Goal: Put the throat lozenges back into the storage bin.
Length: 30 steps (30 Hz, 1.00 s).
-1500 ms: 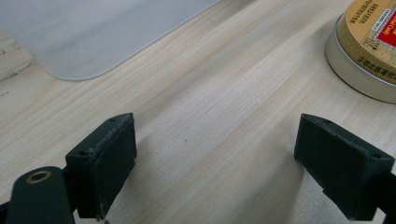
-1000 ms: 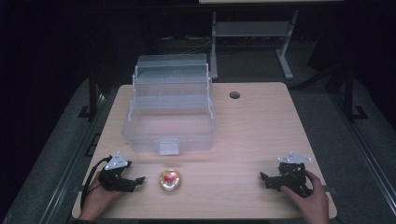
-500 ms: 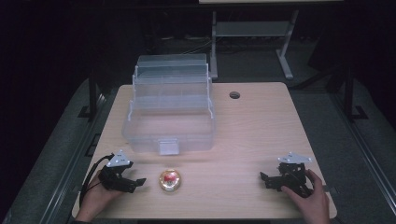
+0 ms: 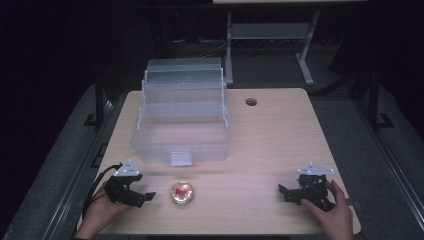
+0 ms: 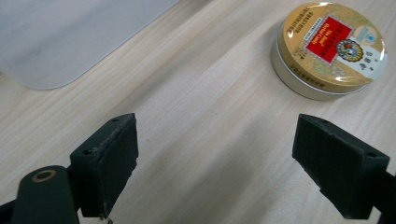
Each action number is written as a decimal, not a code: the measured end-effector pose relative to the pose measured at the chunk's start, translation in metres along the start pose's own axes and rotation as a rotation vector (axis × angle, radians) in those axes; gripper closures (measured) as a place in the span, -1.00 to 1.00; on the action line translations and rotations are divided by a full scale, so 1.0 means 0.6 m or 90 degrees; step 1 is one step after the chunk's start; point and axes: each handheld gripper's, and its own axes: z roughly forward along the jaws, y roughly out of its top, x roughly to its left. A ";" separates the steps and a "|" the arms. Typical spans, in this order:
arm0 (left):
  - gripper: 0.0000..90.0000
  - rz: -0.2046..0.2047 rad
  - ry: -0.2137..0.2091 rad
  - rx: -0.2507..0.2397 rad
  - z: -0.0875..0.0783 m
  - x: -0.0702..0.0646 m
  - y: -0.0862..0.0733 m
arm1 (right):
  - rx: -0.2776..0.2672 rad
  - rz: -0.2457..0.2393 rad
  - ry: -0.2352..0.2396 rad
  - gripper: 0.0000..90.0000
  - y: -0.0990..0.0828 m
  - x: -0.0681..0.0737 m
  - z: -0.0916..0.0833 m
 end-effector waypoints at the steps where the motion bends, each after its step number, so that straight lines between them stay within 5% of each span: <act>1: -0.70 0.002 -0.002 0.004 -0.001 0.000 0.001 | 0.000 0.000 0.000 -1.00 0.000 0.000 0.000; 30: -0.69 0.026 -0.031 0.019 -0.008 -0.024 0.041 | 0.000 0.001 0.000 -1.00 0.000 0.000 0.000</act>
